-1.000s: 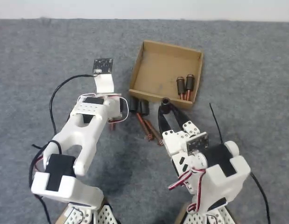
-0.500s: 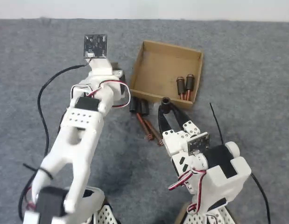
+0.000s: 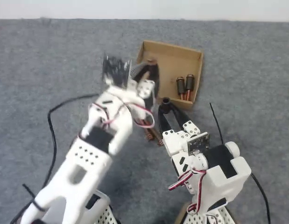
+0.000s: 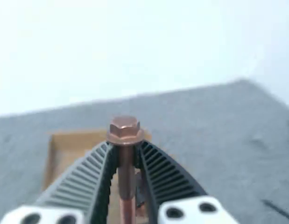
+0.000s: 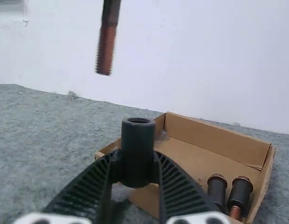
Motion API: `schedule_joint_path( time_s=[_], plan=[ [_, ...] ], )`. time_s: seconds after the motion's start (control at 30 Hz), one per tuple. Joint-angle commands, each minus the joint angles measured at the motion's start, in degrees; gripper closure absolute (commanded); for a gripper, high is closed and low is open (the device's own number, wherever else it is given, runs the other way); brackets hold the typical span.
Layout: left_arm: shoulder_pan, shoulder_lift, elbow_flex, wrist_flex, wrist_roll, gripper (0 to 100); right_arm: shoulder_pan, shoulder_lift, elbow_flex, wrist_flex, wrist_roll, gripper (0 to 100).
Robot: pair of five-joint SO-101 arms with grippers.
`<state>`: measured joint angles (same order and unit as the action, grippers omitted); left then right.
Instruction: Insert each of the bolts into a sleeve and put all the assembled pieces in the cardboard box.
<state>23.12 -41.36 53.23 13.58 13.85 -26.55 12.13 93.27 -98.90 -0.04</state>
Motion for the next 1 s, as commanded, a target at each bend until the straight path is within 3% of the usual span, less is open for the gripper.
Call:
schedule_joint_path(
  time_s=[0.0,0.6,0.77,0.97],
  plan=[
    [3.78,-6.42,5.23,-10.81,-0.18,99,-0.4,-2.95,1.58,-1.01,-0.18,99.3],
    [4.22,-4.84,6.29,-11.25,-0.18,99,-1.63,-3.03,1.58,-1.01,-0.35,99.3],
    [4.31,0.18,5.14,-15.91,-0.18,99,-1.71,-3.03,1.58,-1.01,-0.35,99.3],
    [6.42,0.35,6.55,-16.0,-0.18,99,-1.71,-3.03,1.58,-1.1,-0.35,99.3]
  ],
)
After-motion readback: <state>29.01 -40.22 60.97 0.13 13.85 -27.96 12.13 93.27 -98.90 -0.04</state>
